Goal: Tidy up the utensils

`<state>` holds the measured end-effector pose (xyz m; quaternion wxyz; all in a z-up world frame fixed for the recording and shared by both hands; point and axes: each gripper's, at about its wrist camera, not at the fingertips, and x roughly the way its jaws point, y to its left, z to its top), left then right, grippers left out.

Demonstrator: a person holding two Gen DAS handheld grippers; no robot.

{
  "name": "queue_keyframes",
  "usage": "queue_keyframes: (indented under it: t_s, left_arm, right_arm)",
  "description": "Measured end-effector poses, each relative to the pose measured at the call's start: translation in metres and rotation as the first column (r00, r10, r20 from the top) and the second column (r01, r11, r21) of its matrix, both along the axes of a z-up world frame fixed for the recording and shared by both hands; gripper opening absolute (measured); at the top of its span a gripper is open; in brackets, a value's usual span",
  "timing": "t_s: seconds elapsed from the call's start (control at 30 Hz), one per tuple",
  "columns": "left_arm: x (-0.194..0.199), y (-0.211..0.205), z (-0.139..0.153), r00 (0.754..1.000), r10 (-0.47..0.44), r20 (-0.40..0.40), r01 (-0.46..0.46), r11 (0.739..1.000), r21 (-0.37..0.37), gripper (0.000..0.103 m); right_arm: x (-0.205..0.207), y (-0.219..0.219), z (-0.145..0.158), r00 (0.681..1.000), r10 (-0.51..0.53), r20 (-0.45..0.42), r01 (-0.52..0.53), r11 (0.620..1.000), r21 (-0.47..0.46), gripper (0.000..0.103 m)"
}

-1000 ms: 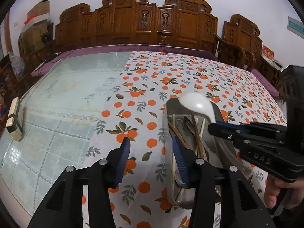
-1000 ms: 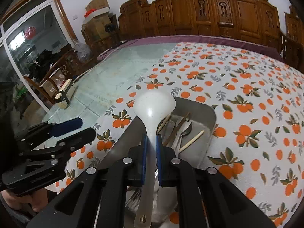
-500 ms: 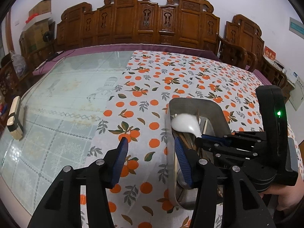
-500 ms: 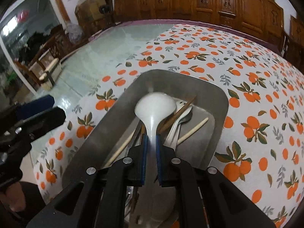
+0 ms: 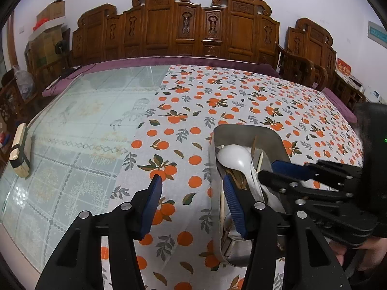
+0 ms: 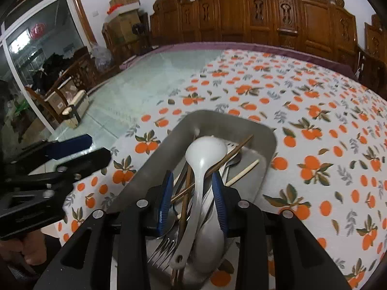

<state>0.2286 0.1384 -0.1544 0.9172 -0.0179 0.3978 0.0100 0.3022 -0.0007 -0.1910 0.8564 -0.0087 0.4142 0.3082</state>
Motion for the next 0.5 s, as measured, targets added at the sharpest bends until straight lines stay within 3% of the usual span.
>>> queue_keyframes:
  t_s: [0.23,0.37,0.5]
  left_arm:
    - [-0.005,-0.009,0.001,1.000,-0.001,0.012,0.001,1.000,0.017,0.055]
    - [-0.010,-0.018,0.005,1.000,-0.004,0.019,0.004,1.000,0.021,0.066]
    - [-0.019,-0.035,0.014,0.999,-0.022,0.038,0.020,0.999,0.044,0.081]
  right_arm:
    - [-0.020,-0.037,0.027,0.996,-0.070,0.063,0.070,0.998,0.000,0.036]
    - [-0.035,-0.064,0.039,0.988,-0.124,0.091,0.124,0.992,0.009,0.036]
    - [-0.056,-0.097,0.053,0.976,-0.181,0.120,0.180,0.984,0.020,0.047]
